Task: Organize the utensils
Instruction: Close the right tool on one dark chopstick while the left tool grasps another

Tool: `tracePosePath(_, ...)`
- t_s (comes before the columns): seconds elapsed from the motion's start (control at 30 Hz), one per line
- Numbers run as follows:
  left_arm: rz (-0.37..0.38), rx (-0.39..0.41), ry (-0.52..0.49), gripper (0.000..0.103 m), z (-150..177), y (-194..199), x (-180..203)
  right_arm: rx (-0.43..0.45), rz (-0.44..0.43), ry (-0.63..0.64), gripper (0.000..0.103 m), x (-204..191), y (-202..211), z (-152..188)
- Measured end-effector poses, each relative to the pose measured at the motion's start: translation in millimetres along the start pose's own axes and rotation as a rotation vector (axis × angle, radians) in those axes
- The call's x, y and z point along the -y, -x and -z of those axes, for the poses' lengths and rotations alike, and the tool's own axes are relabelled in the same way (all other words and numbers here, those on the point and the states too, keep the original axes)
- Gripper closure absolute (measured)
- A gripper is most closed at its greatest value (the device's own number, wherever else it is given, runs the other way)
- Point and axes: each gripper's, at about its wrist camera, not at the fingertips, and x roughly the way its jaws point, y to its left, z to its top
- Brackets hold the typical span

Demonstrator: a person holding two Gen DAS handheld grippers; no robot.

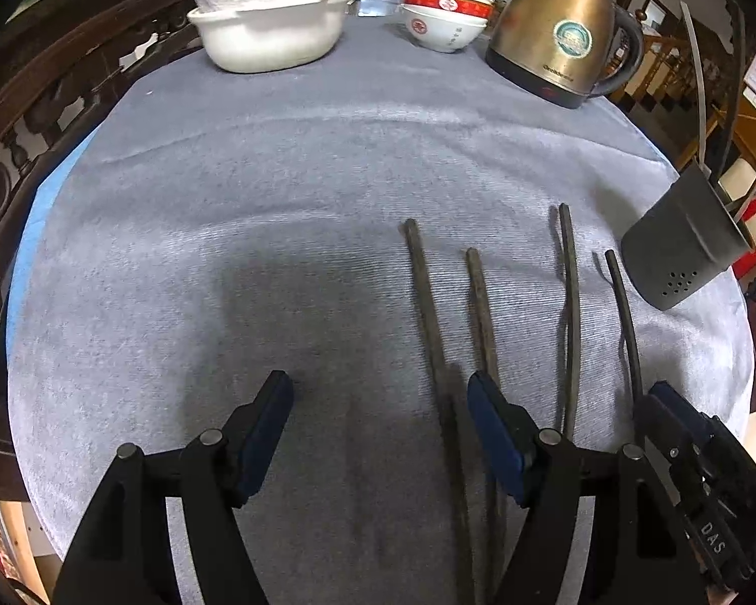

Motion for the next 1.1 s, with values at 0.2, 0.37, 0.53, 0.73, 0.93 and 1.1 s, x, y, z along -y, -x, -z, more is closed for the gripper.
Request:
tracePosePath(0.2,-0.003,0.013,-0.018,0.03,-8.3,-5.5,3.7,0.0,0.001,0.001,0.065,-0.2,0.2,0.0)
tracePosePath(0.37,0.001,0.029,-0.066,0.034,-4.0,-3.6,-0.1,-0.01,0.026,0.028,0.065,-5.0,-1.2,-2.5)
tracePosePath(0.53,0.051,-0.008,-0.039,0.034,-13.2,-4.1,-9.9,-0.052,0.069,0.03,0.065,-8.7,-13.0,-21.6)
tracePosePath(0.73,0.061,-0.058,-0.052,0.041,-27.2,-9.8,-3.2,-0.121,0.148,0.048,0.065,-17.8,-31.6,-41.8)
tracePosePath(0.93,0.045,-0.1,-0.089,0.069,-39.7,-15.3,12.1,-0.177,0.211,0.023,0.075,-21.8,-46.7,-58.9)
tracePosePath(1.1,0.037,-0.101,-0.091,0.093,-42.8,-17.5,16.8,-0.187,0.282,0.094,0.088,-31.4,-55.4,-64.8)
